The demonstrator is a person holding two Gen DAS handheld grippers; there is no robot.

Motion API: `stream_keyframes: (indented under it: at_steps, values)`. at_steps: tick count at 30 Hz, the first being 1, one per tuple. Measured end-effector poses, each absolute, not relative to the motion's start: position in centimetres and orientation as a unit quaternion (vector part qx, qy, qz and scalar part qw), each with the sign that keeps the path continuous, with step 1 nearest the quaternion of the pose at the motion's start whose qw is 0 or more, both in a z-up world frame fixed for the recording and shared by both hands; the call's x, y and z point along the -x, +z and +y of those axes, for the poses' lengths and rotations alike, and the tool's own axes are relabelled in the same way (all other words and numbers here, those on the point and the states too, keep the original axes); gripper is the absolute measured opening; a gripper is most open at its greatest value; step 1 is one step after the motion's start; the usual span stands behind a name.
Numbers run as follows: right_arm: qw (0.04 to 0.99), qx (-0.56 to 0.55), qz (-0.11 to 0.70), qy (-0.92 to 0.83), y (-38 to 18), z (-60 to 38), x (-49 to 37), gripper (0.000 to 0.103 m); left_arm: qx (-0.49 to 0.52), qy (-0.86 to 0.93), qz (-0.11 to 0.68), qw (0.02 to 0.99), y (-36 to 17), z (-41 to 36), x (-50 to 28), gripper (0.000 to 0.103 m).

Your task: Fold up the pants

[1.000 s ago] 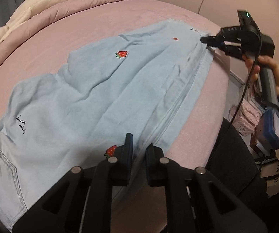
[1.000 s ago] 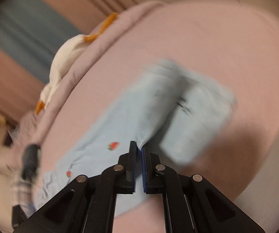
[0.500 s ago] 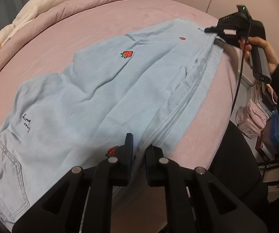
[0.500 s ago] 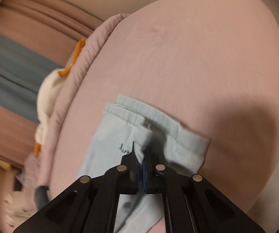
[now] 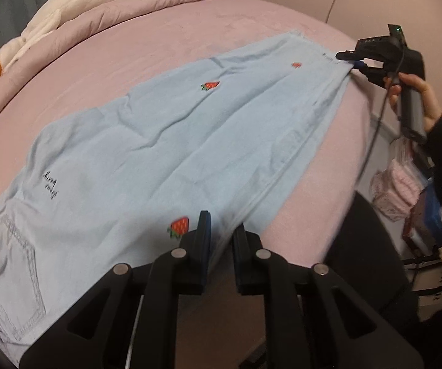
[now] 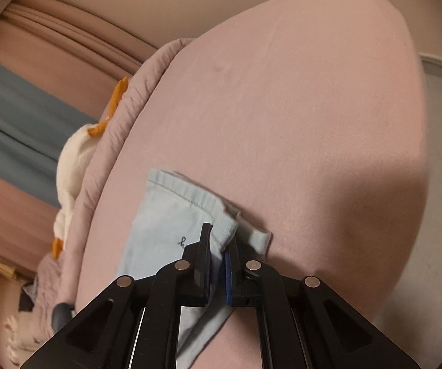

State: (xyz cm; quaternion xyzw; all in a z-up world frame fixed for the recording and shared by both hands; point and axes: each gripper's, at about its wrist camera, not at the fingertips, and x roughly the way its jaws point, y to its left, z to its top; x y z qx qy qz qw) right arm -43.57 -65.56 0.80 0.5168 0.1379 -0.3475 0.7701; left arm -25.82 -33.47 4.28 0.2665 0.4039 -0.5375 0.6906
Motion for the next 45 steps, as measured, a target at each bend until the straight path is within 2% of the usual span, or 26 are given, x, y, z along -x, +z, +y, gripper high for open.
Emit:
stream_keyframes:
  at_steps: [1,2,4,6,9,11,12,16,19,21,24,26,30,33,35,41,42,43,44,45]
  values:
    - [0.774,-0.499,0.135,-0.366,1.9,-65.5,43.8,0.013,-0.257,-0.544,0.404,0.689,4.9,-32.8,25.8,0.014]
    - [0.778,-0.474,0.131,-0.39,3.0,-65.4,44.0,0.025,-0.244,-0.551,0.402,0.69,5.8,-31.8,25.6,0.015]
    - [0.793,-0.399,0.123,-0.444,6.1,-64.3,44.3,0.038,-0.217,-0.56,0.399,0.693,7.1,-30.3,25.0,0.014]
    - [0.831,-0.34,0.143,-0.417,8.1,-62.6,42.3,0.038,-0.194,-0.55,0.399,0.708,8.0,-29.2,23.4,0.016]
    - [0.893,-0.27,0.233,-0.273,9.0,-57.8,36.0,0.038,-0.169,-0.497,0.414,0.744,7.4,-28.2,20.2,0.013]
    - [0.92,-0.203,0.282,-0.182,8.4,-52.5,31.4,0.029,-0.134,-0.471,0.441,0.752,6.4,-27.1,18.0,0.013]
    - [0.926,-0.182,0.302,-0.136,7.9,-49.9,29.4,0.028,-0.129,-0.456,0.449,0.757,5.8,-26.4,17.2,0.013]
    - [0.912,-0.063,0.405,-0.019,4.2,-40.9,23.3,0.027,-0.161,-0.412,0.485,0.754,3.3,-22.8,16.2,0.013]
    - [0.874,-0.011,0.485,0.015,0.8,-38.1,23.2,0.027,-0.126,-0.431,0.501,0.739,2.6,-18.5,16.1,0.013]
    - [0.878,0.018,0.478,0.025,1.2,-37.7,24.5,0.027,-0.114,-0.438,0.505,0.735,2.7,-16.6,16.2,0.015]
    - [0.863,-0.004,0.503,0.046,2.4,-38.7,24.4,0.027,-0.107,-0.438,0.5,0.739,3.6,-14.9,15.5,0.015]
    - [0.872,-0.043,0.483,0.061,4.3,-40.0,22.9,0.027,-0.12,-0.425,0.477,0.76,4.7,-14.7,14.9,0.015]
    - [0.893,-0.14,0.418,0.097,7.4,-42.0,17.3,0.027,-0.087,-0.41,0.441,0.793,6.1,-14.0,12.5,0.023]
    - [0.893,-0.152,0.413,0.096,7.5,-41.8,12.4,0.029,-0.081,-0.389,0.448,0.801,5.4,-13.3,10.8,0.023]
    - [0.881,-0.144,0.442,0.089,6.8,-42.0,7.7,0.036,-0.089,-0.369,0.474,0.794,3.7,-12.1,10.2,0.022]
    - [0.779,-0.185,0.587,0.119,1.1,-41.0,3.3,0.035,-0.046,-0.391,0.483,0.782,2.6,-8.5,11.2,0.02]
    - [0.776,-0.161,0.597,0.124,0.7,-40.1,3.2,0.034,-0.043,-0.394,0.483,0.781,2.5,-8.2,11.3,0.02]
    - [0.779,-0.145,0.597,0.128,1.0,-39.6,3.5,0.018,-0.039,-0.395,0.483,0.78,2.4,-8.1,11.3,0.019]
    - [0.785,-0.129,0.593,0.127,1.6,-39.2,3.4,0.011,-0.037,-0.395,0.484,0.78,2.3,-8.1,11.4,0.018]
    - [0.794,-0.111,0.586,0.115,2.3,-38.9,2.7,0.01,-0.035,-0.393,0.486,0.78,2.3,-7.9,11.2,0.017]
